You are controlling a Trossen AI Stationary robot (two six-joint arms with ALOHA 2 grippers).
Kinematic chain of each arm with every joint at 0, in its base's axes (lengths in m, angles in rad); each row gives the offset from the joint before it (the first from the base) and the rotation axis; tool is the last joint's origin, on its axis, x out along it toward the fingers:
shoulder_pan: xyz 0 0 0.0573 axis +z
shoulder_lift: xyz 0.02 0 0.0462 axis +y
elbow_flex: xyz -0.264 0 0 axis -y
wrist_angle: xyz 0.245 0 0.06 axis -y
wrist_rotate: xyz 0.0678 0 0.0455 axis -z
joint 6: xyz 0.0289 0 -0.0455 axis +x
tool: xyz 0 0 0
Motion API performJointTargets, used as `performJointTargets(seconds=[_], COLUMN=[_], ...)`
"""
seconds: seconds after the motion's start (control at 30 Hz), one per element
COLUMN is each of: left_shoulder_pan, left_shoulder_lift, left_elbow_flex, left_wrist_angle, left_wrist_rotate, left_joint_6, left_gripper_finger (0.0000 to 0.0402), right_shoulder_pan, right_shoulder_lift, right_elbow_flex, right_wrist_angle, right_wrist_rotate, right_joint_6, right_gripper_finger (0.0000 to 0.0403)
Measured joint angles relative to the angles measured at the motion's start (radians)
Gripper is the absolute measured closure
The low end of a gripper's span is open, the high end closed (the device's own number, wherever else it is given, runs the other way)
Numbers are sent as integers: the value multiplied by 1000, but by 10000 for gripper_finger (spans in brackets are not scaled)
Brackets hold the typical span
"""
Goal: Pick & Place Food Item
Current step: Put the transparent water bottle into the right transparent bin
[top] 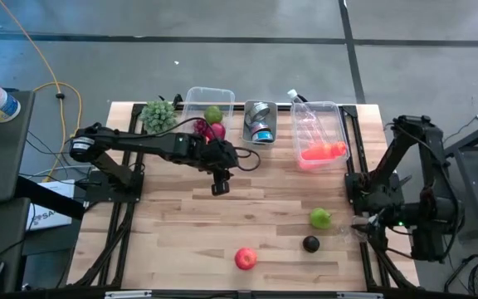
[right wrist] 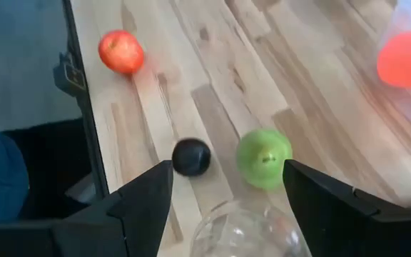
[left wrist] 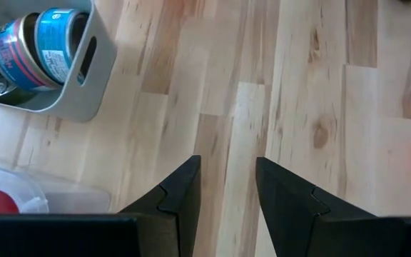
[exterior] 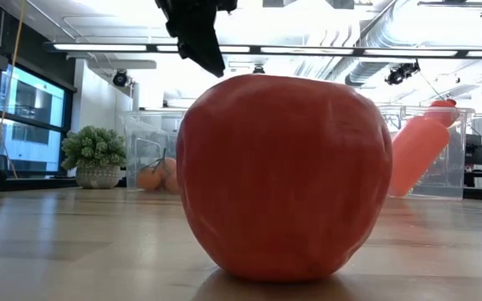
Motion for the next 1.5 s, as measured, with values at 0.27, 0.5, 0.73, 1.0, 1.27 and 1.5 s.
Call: performJointTargets(seconds=[0.27, 0.5, 0.73, 1.0, 1.27, 1.5], left_shoulder_pan=[-32, -44, -44, -44, -49, -49], left_shoulder_lift=[0, 0, 0, 1, 1, 1], left_elbow_flex=[0, 0, 0, 0, 0, 0], left_wrist_angle=[0, 0, 0, 0, -1, -4], left_wrist_rotate=[0, 0, 0, -1, -2, -2], left_joint_6=[0, 4, 4, 3, 2, 0], left_gripper_finger=[275, 275, 275, 275, 275, 275], right_shoulder_pan=[29, 31, 31, 28, 28, 25], right_shoulder_lift=[5, 6, 3, -46, -105, -109], right_elbow_flex=[-8, -8, -9, -23, -103, -121], right_wrist_angle=[4, 1, 0, 1, 3, 1], right_wrist_rotate=[55, 46, 48, 38, 61, 11], right_joint_6=[4, 44, 93, 95, 151, 180], right_gripper_finger=[144, 144, 144, 144, 144, 144])
